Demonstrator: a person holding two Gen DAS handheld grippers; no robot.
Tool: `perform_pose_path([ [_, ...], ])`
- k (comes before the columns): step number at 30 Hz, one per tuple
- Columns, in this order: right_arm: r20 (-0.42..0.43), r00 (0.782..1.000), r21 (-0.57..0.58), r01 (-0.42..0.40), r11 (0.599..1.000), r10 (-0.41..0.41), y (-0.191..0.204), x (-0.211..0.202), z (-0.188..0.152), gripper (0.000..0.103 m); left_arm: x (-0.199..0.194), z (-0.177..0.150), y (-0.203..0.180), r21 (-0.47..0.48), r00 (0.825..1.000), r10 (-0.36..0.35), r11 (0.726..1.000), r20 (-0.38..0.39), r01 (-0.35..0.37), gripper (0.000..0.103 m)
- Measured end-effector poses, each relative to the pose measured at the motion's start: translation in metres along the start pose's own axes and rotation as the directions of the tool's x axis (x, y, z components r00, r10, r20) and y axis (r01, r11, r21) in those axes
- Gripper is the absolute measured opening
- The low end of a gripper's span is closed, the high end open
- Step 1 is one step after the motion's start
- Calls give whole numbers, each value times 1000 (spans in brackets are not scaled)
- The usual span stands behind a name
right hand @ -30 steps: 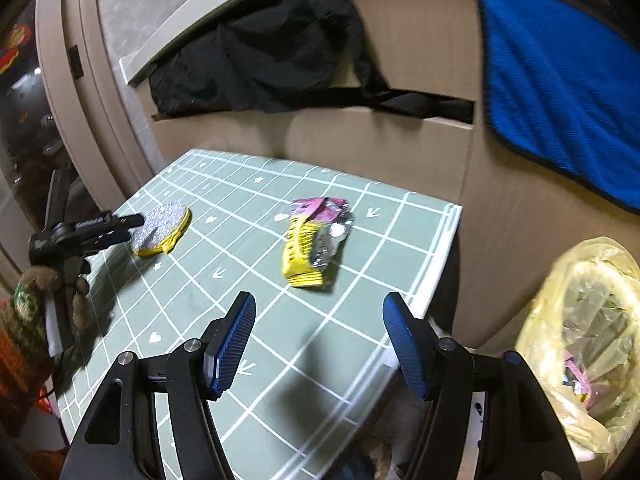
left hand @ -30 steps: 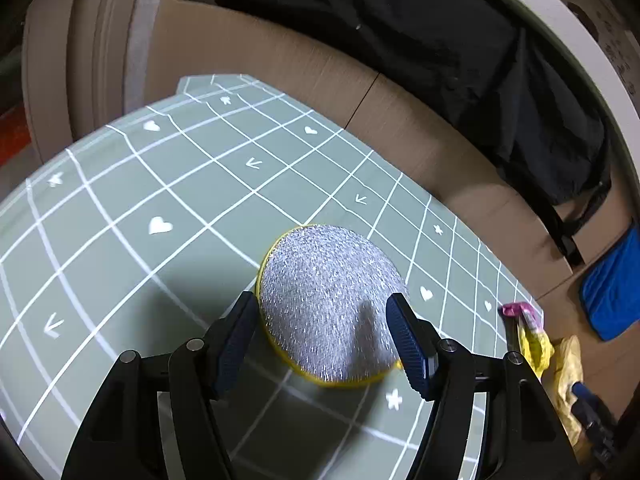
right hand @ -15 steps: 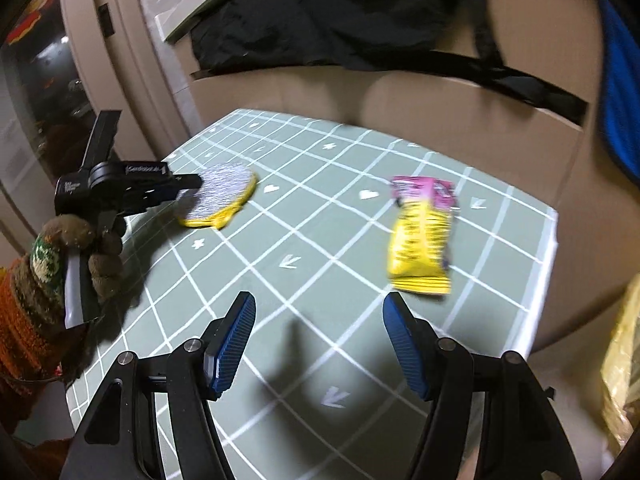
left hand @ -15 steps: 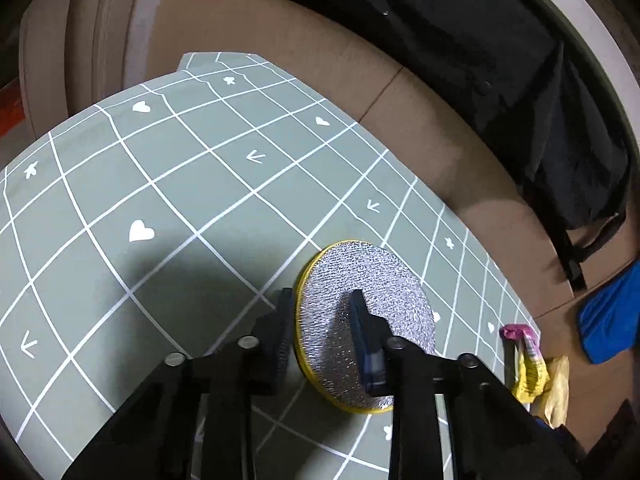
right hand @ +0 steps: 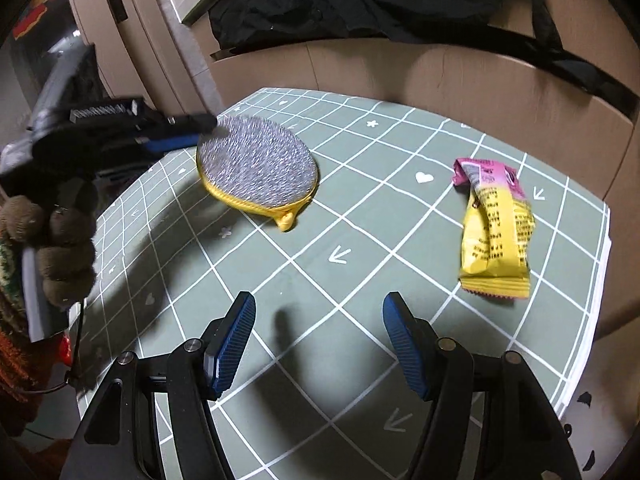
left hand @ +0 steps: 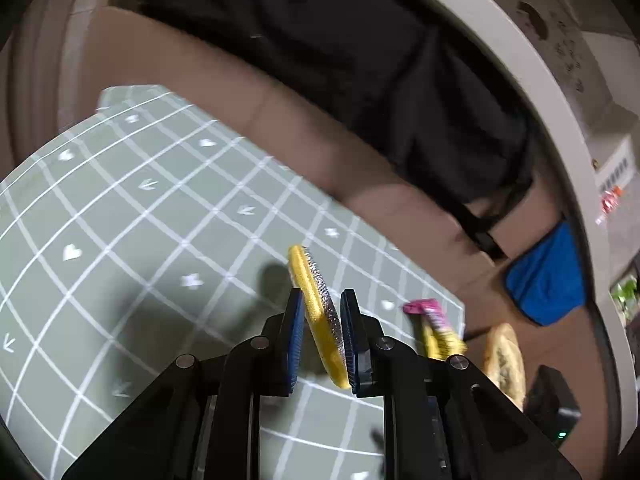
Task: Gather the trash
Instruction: 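Grasp the yellow-pink snack wrapper with the right tool while the left holds the pad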
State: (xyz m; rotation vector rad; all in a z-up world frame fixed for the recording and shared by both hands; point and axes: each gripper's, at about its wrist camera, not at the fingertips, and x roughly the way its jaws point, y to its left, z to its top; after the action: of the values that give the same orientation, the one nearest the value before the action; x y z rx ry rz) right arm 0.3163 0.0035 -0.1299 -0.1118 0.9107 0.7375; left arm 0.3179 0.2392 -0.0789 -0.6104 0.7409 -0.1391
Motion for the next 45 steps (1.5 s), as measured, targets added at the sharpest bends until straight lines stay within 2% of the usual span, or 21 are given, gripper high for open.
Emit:
perform_pose_path([
  [3, 0, 1000, 15, -5, 1000, 5, -5, -3, -4, 64, 12, 1, -15, 7, 1000, -21, 1000, -12, 22, 24],
  [4, 3, 1000, 22, -5, 1000, 5, -8, -5, -6, 64, 20, 1, -19, 5, 1000, -18, 1000, -20, 18, 29],
  [6, 7, 1000, 31, -5, 1000, 5, -11, -11, -10, 64, 34, 0, -25, 2, 999, 1, 1000, -32, -1, 36],
  [8, 14, 1000, 33, -1, 999, 0, -15, -16, -13, 64, 49, 0, -30, 2, 999, 35, 999, -42, -35, 36],
  [11, 28, 999, 21, 26, 999, -27, -19, -24, -19, 64, 63, -1, -34, 2, 996, 83, 997, -46, -83, 31],
  [12, 37, 998, 16, 43, 999, -44, -20, -28, -20, 64, 64, -2, -34, 5, 995, 88, 996, -46, -88, 19],
  [13, 53, 997, 10, 60, 998, -60, -22, -32, -20, 64, 65, -3, -37, 17, 995, 93, 996, -47, -92, 15],
  [16, 121, 986, 8, 117, 993, -117, -32, -47, -14, 64, 56, -8, -43, 63, 994, 107, 992, -22, -105, 15],
  [21, 184, 974, 85, 120, 989, -134, -62, -52, 10, 64, 32, -20, -59, 130, 992, 117, 984, 38, -121, 15],
  [26, 148, 972, 125, 166, 978, -183, -85, -21, 39, 64, 14, -35, -71, 188, 992, 111, 975, 64, -121, 15],
  [33, 48, 959, 66, 276, 959, -280, -88, 31, 63, 64, 17, -43, -61, 165, 995, 96, 981, 32, -100, 15],
  [37, 29, 961, 52, 274, 960, -276, -92, 41, 64, 58, 20, -44, -58, 168, 995, 90, 981, 39, -96, 15],
  [40, 32, 978, 34, 203, 979, -204, -88, 36, 62, 38, 22, -45, -58, 163, 996, 83, 983, 38, -89, 15],
  [45, 91, 969, -47, 236, 971, -231, -66, 11, 56, 33, 22, -46, -67, 170, 997, 71, 982, 36, -76, 15],
])
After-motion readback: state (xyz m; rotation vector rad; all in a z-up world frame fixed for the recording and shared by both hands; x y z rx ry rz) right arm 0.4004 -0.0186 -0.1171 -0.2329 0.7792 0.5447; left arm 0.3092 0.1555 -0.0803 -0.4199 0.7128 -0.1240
